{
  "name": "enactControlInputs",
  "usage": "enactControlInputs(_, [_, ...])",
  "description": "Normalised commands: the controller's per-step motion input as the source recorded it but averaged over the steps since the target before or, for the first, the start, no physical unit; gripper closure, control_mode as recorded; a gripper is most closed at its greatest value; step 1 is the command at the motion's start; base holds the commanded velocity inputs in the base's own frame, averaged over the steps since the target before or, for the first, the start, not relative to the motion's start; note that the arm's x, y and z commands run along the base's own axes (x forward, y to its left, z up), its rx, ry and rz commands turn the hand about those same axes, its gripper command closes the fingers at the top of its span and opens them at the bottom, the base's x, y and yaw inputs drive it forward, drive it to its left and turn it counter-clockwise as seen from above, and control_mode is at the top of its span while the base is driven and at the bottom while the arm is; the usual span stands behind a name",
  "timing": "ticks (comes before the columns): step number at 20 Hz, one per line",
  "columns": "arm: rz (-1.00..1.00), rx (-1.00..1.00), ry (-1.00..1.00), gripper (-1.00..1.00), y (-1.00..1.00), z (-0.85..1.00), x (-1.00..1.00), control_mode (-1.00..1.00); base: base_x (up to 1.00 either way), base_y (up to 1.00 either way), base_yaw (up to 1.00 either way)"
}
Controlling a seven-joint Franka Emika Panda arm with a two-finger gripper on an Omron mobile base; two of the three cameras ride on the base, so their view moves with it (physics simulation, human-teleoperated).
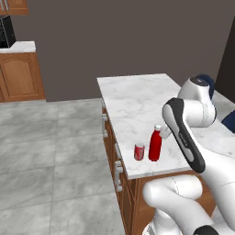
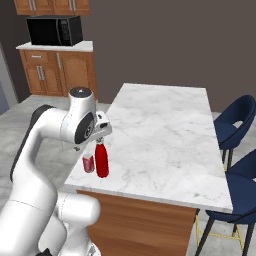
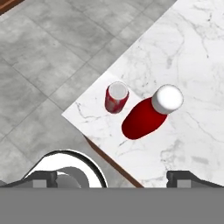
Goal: Pick the water bottle, can from the counter and place them in the open cabinet.
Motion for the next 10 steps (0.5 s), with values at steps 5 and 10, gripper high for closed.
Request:
enactControlInputs(5, [0.03, 0.0, 0.0, -1.0, -0.01, -0.25, 0.0, -1.0, 0.0, 0.0, 0.0])
enactControlInputs(10, [0.01, 0.05, -0.01, -1.0, 0.0, -0.23, 0.0, -1.0, 0.0, 0.0, 0.0])
